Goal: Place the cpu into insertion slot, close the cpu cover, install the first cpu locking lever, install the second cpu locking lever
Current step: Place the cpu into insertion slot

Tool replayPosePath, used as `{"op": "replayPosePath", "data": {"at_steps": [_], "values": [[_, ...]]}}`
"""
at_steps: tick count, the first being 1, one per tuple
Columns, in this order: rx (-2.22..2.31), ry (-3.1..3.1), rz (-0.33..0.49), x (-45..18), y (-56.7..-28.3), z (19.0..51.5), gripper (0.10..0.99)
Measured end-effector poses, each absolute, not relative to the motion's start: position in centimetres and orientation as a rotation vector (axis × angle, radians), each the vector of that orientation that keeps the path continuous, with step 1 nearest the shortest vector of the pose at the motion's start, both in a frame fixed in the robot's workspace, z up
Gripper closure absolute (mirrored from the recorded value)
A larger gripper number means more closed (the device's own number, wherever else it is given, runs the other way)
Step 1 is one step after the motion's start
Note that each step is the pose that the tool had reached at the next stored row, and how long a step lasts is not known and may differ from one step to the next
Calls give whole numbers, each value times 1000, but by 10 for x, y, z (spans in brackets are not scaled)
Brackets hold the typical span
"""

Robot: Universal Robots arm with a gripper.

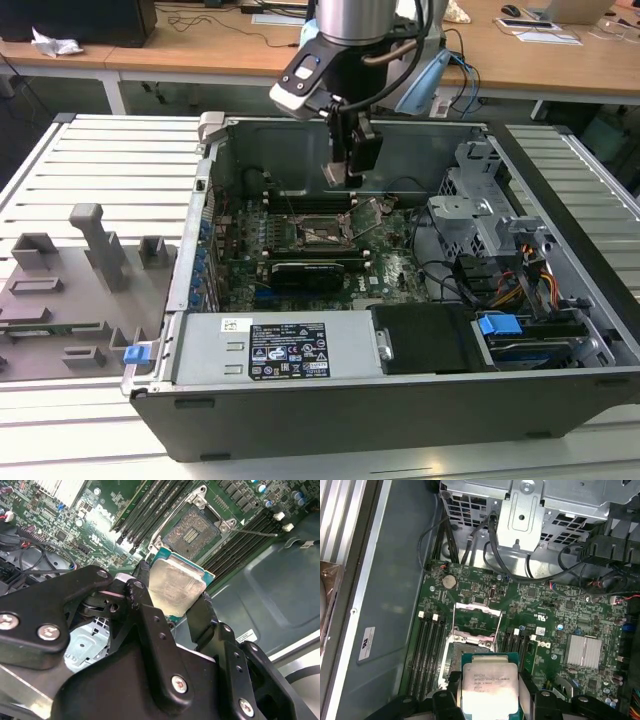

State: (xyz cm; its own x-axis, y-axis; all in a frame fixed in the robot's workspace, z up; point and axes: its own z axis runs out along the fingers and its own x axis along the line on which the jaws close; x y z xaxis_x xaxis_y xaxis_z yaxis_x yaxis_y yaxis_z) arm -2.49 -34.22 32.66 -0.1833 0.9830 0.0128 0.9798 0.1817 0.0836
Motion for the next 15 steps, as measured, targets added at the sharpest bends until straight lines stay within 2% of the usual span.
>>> {"op": "replayPosePath", "data": {"at_steps": [15], "values": [[1979, 2381, 112, -25, -342, 318, 545]]}}
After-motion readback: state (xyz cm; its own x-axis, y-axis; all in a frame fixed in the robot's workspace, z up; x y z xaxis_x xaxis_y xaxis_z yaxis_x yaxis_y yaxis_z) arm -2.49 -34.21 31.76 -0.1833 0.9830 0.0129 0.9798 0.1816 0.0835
